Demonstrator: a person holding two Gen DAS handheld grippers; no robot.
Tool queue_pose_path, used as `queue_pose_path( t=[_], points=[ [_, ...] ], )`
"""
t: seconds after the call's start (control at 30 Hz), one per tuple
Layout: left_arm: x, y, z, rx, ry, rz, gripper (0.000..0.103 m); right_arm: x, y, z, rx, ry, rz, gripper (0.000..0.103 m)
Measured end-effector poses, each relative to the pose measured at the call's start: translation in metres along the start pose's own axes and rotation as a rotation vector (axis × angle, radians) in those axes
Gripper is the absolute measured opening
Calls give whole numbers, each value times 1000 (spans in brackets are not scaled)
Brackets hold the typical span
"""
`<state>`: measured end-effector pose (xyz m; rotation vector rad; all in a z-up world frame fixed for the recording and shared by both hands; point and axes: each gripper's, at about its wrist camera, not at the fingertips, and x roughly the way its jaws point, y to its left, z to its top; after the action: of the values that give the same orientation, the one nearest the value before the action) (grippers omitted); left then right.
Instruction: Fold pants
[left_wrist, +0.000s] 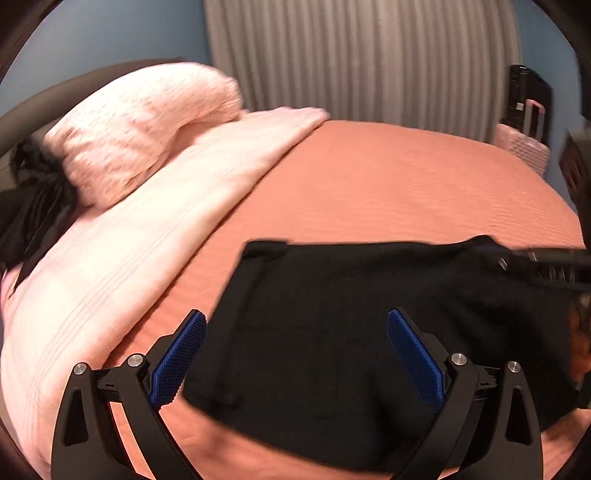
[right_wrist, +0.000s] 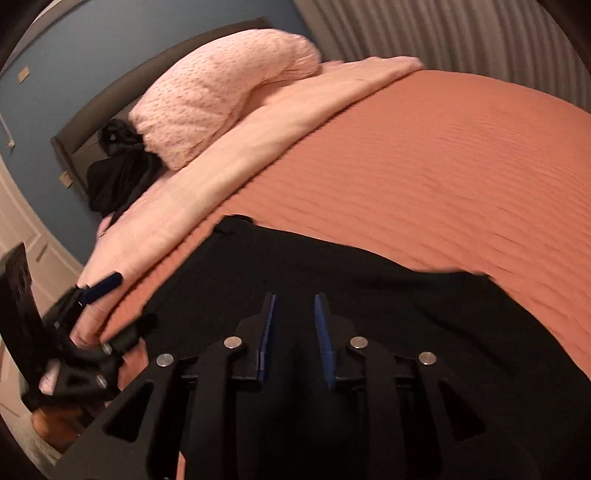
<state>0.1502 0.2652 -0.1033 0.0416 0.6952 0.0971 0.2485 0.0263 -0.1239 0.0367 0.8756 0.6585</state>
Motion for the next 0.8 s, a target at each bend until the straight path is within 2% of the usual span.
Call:
queue_pose_path(
  t=[0.03, 0.1, 0.13, 0.2, 0.23, 0.27, 0.3, 0.33, 0.37, 0.43, 0.47, 0.5, 0.53, 0.57, 0.6, 0.63, 0.67, 0.7, 0.73, 0.77, 0.8],
  points=[
    [4, -18, 9, 37, -13, -18, 98, -12, -24, -8, 23, 10, -62, 22],
    [23, -44, 25, 93, 11, -59, 98, -9, -54, -12, 99, 40, -79, 22],
    [40, -62, 33, 119, 46, -84, 98, -3, -67, -13, 136, 75, -51, 22],
    [78, -88, 39, 138, 121, -104, 98, 13, -97, -16, 146, 158, -95, 18],
    [101, -101, 40, 145, 194, -95, 98, 8, -109, -18, 137, 149, -106, 1],
    [120, -111, 37, 162, 254, -73, 97, -12, -127, -23, 156, 125, -213, 1],
    [131, -117, 34, 173, 283, -46, 98, -35, -141, -28, 190, 87, -268, 2],
    [131, -117, 36, 167, 264, -35, 98, -61, -152, -35, 227, 45, -294, 8],
    [128, -116, 40, 161, 240, -13, 98, -91, -162, -50, 246, 6, -293, 8],
    [130, -117, 45, 156, 246, 32, 98, -116, -174, -82, 206, 59, -304, 9],
    [127, -116, 47, 146, 249, 61, 97, -125, -186, -108, 170, 123, -370, 10],
    [118, -118, 50, 144, 238, 84, 97, -142, -205, -134, 180, 147, -453, 9],
    [109, -120, 51, 146, 221, 87, 97, -161, -216, -146, 219, 106, -439, 7],
    [92, -128, 54, 151, 192, 66, 97, -196, -235, -164, 329, 59, -489, 11],
    [76, -135, 55, 159, 164, 49, 97, -218, -244, -175, 388, 40, -557, 13],
    [58, -148, 57, 170, 129, 34, 97, -238, -248, -186, 417, 8, -573, 13],
    [39, -166, 58, 188, 86, 2, 98, -251, -249, -198, 402, 18, -564, 13],
    [25, -185, 56, 208, 62, -27, 98, -253, -249, -206, 352, 75, -596, 15],
    [12, -205, 52, 235, 47, -47, 98, -255, -254, -216, 291, 136, -664, 21],
    [-3, -232, 45, 271, 23, -64, 98, -269, -266, -233, 265, 170, -778, 21],
    [-14, -255, 38, 303, 5, -71, 98, -289, -279, -246, 321, 155, -834, 21]
  ],
)
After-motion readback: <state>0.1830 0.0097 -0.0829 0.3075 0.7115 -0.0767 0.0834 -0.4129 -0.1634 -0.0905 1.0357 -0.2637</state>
